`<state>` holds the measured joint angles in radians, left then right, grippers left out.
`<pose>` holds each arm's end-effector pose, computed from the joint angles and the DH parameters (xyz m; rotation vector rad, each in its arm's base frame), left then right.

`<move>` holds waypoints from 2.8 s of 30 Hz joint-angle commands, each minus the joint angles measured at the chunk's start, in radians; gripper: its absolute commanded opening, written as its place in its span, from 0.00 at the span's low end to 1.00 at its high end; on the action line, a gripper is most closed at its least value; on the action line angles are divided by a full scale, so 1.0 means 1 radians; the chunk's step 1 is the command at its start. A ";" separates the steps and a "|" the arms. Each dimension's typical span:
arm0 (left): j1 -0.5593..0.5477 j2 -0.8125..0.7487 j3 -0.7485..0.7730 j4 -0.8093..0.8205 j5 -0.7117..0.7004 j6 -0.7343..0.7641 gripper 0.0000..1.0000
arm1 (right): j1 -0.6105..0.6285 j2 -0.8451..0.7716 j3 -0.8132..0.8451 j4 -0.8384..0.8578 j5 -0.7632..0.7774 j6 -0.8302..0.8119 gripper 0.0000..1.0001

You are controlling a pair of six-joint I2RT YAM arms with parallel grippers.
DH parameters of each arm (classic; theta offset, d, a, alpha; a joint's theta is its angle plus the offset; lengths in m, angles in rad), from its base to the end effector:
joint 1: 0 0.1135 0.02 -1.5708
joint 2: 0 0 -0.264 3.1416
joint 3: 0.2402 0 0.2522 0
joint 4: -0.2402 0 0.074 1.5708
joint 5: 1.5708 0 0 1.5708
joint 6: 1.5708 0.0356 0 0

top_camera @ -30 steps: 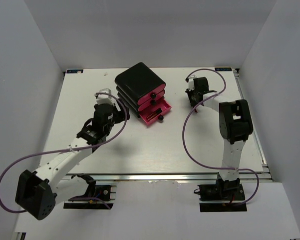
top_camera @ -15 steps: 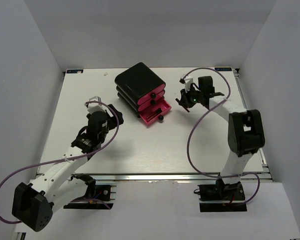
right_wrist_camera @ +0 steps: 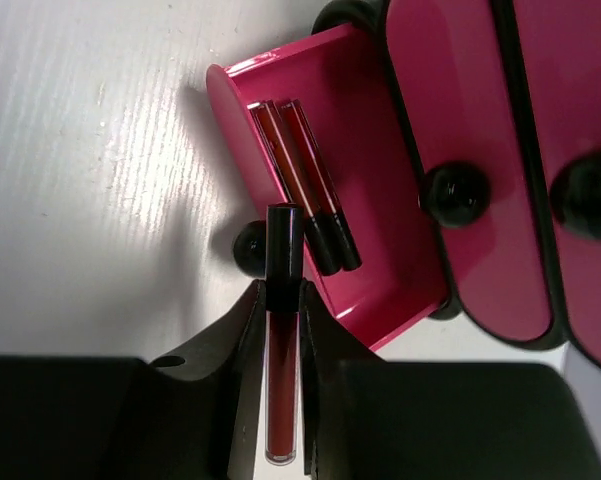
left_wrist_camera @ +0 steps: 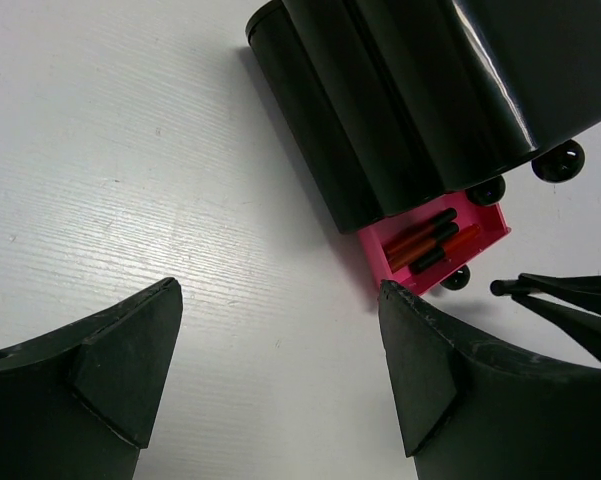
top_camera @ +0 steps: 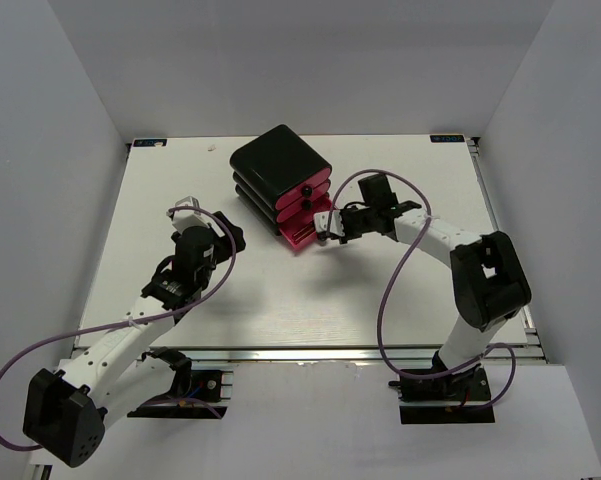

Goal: Organize the makeup

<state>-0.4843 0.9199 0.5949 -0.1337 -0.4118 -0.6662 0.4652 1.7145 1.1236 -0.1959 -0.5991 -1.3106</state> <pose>0.1898 -0.0837 0.2550 -0.4372 1.9549 -0.3235 0.3196 0.1829 0.2149 -1.8740 1.1642 0.2453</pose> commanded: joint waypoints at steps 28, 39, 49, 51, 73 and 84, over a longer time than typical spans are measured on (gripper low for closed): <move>0.202 0.376 0.457 0.074 0.445 0.060 0.30 | 0.104 0.023 -0.041 0.331 0.196 0.126 0.26; 0.271 0.390 0.464 0.063 0.536 0.033 0.65 | -0.032 0.043 0.158 0.083 0.237 0.942 0.18; 0.293 0.284 0.319 0.046 0.515 0.013 0.75 | -0.376 -0.124 0.136 -0.850 0.084 -0.504 0.58; 0.296 0.283 0.310 0.042 0.519 0.016 0.75 | -0.430 -0.096 0.165 -1.037 0.207 -0.705 0.42; 0.320 0.200 0.203 0.052 0.502 -0.009 0.76 | -0.473 0.043 -0.314 -0.861 0.608 -0.679 0.00; 0.337 0.209 0.203 0.055 0.521 -0.009 0.76 | -0.473 0.007 -0.208 -0.695 0.373 -0.595 0.00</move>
<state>-0.1528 1.1442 0.7929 -0.0891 0.0948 -0.6708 -0.0116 1.7267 0.8612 -1.2243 -0.0540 -1.8637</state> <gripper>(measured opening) 0.761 0.003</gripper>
